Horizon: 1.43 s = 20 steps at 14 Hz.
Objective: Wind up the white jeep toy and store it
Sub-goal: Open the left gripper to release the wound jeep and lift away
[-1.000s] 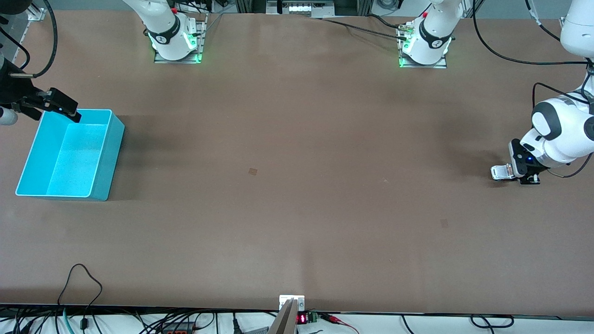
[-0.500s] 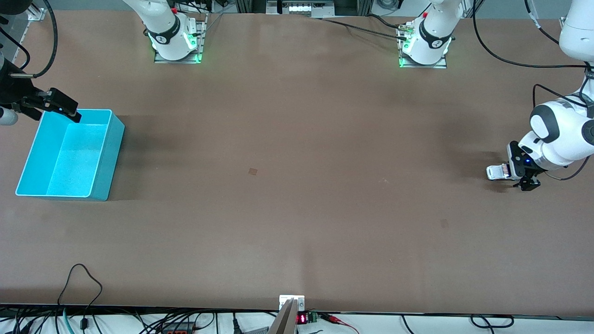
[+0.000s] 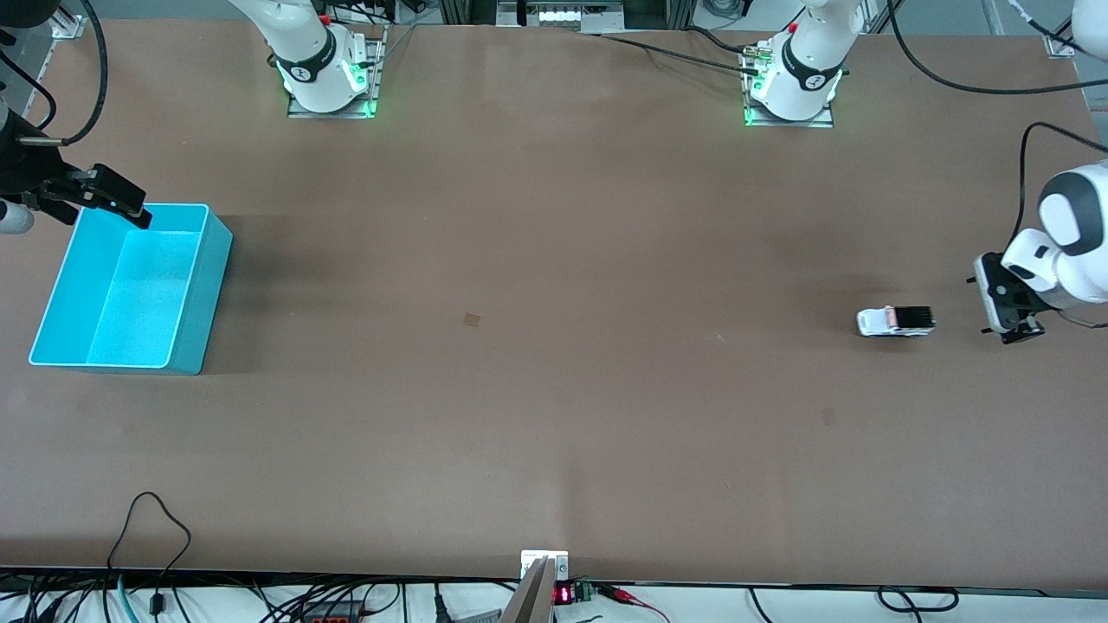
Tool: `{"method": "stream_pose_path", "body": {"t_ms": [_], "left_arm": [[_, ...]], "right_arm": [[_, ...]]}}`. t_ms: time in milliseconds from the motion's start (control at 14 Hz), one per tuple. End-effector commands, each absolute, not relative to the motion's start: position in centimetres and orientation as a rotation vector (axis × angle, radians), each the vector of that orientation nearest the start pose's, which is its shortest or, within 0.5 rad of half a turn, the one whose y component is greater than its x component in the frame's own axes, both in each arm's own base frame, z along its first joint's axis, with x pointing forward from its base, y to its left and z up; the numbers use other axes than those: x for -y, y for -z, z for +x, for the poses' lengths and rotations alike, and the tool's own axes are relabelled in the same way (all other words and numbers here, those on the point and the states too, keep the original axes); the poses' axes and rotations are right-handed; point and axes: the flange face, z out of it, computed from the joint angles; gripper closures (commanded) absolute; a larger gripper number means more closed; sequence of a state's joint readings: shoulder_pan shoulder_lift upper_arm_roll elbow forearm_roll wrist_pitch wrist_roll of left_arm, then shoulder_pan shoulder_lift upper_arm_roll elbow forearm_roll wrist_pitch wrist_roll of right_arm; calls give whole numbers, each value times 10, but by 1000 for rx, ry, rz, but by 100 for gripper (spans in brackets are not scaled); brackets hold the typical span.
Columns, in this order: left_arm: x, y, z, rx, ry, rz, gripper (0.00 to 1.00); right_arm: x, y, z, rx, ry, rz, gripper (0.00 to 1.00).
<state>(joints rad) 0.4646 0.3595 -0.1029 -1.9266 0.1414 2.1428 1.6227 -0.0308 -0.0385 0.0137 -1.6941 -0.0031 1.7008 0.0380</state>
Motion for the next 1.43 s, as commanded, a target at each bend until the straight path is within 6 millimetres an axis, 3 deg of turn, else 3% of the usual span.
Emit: {"method": "stream_pose_path", "body": {"t_ms": [0, 357, 500, 857, 1000, 1357], "left_arm": [[-201, -333, 577, -1816, -324, -2682, 0], [-142, -403, 603, -1465, -454, -2899, 0], [-103, -436, 614, -1285, -455, -2960, 0], [-37, -503, 621, -718, -438, -3089, 0], [-1, -520, 617, -607, -430, -3072, 0], [33, -561, 600, -309, -295, -3031, 0]], "right_arm": [[10, -602, 550, -70, 77, -3126, 0], [10, -602, 550, -70, 77, -3126, 0], [11, -602, 550, -72, 77, -3126, 0], [11, -602, 550, -72, 77, -3126, 0], [11, -602, 550, -72, 77, -3126, 0], [11, -602, 550, -72, 74, -3126, 0]]}}
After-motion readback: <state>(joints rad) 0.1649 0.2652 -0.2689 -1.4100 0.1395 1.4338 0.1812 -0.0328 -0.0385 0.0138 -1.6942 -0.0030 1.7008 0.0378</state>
